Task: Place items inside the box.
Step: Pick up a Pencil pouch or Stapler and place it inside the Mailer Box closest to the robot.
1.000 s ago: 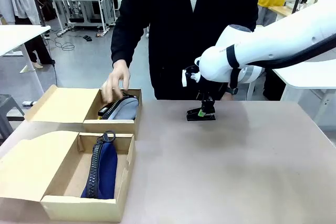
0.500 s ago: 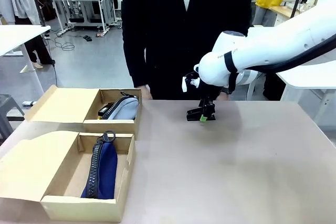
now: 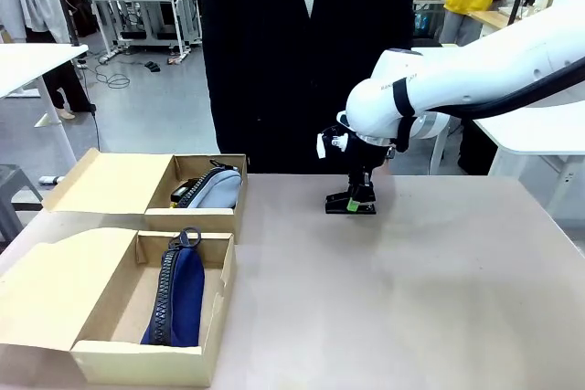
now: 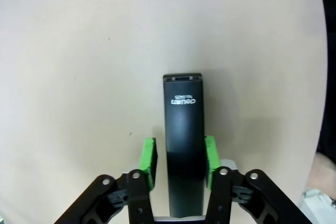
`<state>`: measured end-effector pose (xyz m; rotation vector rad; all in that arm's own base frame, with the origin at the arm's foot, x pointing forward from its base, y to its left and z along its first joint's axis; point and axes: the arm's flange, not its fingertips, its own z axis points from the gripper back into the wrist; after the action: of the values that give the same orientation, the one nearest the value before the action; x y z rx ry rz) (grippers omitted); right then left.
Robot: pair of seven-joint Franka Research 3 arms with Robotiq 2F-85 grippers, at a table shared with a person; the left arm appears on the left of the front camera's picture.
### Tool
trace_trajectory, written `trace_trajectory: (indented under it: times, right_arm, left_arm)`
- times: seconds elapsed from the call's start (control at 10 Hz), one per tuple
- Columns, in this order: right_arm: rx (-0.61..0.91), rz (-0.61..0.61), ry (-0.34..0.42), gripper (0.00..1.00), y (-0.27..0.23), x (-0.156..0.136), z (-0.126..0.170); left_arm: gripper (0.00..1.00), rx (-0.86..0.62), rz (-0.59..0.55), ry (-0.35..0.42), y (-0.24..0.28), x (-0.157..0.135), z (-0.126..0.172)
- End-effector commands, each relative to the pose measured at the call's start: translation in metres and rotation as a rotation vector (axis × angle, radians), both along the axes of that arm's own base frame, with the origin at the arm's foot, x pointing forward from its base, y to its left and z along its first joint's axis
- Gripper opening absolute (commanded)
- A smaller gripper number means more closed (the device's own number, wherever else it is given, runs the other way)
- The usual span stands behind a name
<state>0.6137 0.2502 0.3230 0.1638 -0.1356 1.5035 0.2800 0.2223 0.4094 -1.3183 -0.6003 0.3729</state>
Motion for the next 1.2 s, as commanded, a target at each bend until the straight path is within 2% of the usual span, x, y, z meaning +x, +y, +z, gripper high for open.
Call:
trace_trajectory:
  times: [0.0, 0.4, 0.5, 0.6, 0.7, 0.8, 0.9, 1.0, 1.1]
  right_arm:
    - [0.011, -0.012, 0.043, 0.0, 0.001, 0.004, 0.002]
    - [0.005, -0.024, 0.089, 0.0, -0.001, 0.001, 0.007]
    - [0.008, -0.096, 0.102, 0.0, -0.004, -0.007, 0.023]
    - [0.032, -0.277, 0.185, 0.0, -0.013, -0.027, 0.062]
    - [0.07, -0.37, 0.269, 0.0, -0.022, -0.062, 0.101]
    - [0.033, -0.505, 0.347, 0.0, -0.028, -0.105, 0.129]
    - [-0.058, -0.596, 0.396, 0.0, -0.028, -0.162, 0.146]
    - [-0.045, -0.552, 0.37, 0.0, -0.035, -0.194, 0.154]
    - [-0.006, -0.537, 0.377, 0.0, -0.052, -0.216, 0.155]
  left_arm:
    - [1.0, -0.003, -0.003, -0.023, -0.002, -0.002, -0.001]
    - [1.0, -0.003, -0.003, -0.023, -0.002, -0.002, -0.001]
    - [1.0, -0.003, -0.003, -0.023, -0.002, -0.002, -0.001]
    - [1.0, -0.003, -0.003, -0.023, -0.002, -0.002, -0.001]
    - [1.0, -0.003, -0.003, -0.023, -0.002, -0.002, -0.001]
    - [1.0, -0.003, -0.003, -0.023, -0.002, -0.002, -0.001]
    - [1.0, -0.003, -0.003, -0.023, -0.002, -0.002, -0.001]
    - [1.0, -0.003, -0.003, -0.023, -0.002, -0.002, -0.001]
    - [1.0, -0.003, -0.003, -0.023, -0.002, -0.002, -0.001]
